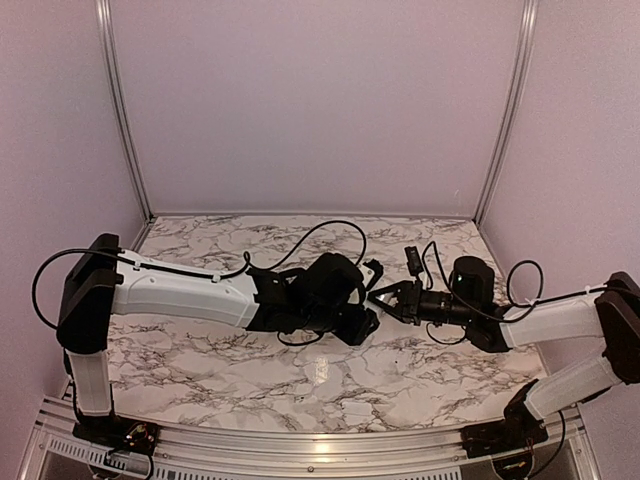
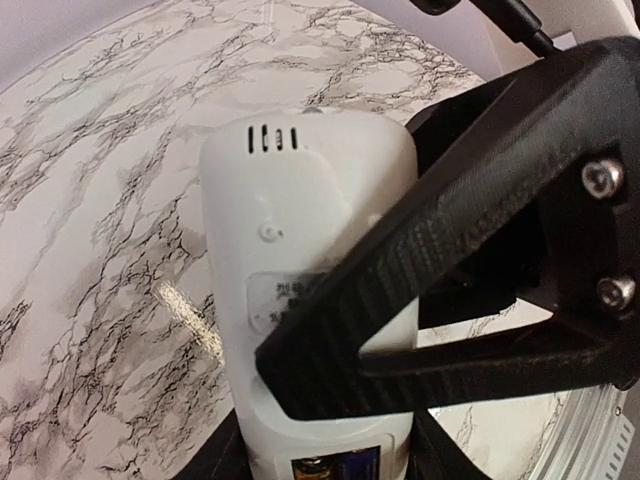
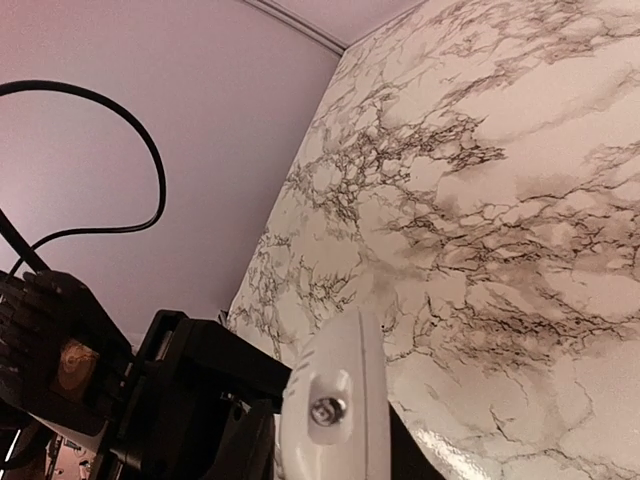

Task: Load the batteries into the remote control
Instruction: Pass from the right arm to the left, then place the remote control without the battery cover at the center of the board.

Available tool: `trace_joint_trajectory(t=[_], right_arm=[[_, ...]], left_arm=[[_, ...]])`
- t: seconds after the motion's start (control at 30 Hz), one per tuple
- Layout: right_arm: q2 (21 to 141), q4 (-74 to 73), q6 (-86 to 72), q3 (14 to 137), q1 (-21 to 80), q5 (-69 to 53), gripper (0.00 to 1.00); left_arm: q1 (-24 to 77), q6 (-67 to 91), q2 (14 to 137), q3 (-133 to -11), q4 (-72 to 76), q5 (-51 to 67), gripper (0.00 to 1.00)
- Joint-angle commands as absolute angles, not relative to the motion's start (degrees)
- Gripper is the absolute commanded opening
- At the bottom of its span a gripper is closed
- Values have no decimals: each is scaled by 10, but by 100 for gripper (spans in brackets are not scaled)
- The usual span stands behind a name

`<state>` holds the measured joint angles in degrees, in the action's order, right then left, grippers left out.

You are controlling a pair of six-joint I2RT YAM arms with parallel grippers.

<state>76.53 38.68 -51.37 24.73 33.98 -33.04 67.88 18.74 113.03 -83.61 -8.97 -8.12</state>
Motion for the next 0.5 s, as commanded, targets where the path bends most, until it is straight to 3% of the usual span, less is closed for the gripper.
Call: trace_joint_trajectory(t=[0.0,0.07,0.13,0.47], right_arm=[[759,371,-509,275,345,-348,42],[753,353,-500,277,340,-347,54],[745,330,-489,275,330,-348,59],[637,192,-394,265,270,-323,76]], left_arm=[[670,160,1126,-832,-130,-69,27],[666,154,1119,-823,-141,-60,25],[662,150,1111,-815,-159,-52,25],[640,139,1120,-788,-249,-14,26]])
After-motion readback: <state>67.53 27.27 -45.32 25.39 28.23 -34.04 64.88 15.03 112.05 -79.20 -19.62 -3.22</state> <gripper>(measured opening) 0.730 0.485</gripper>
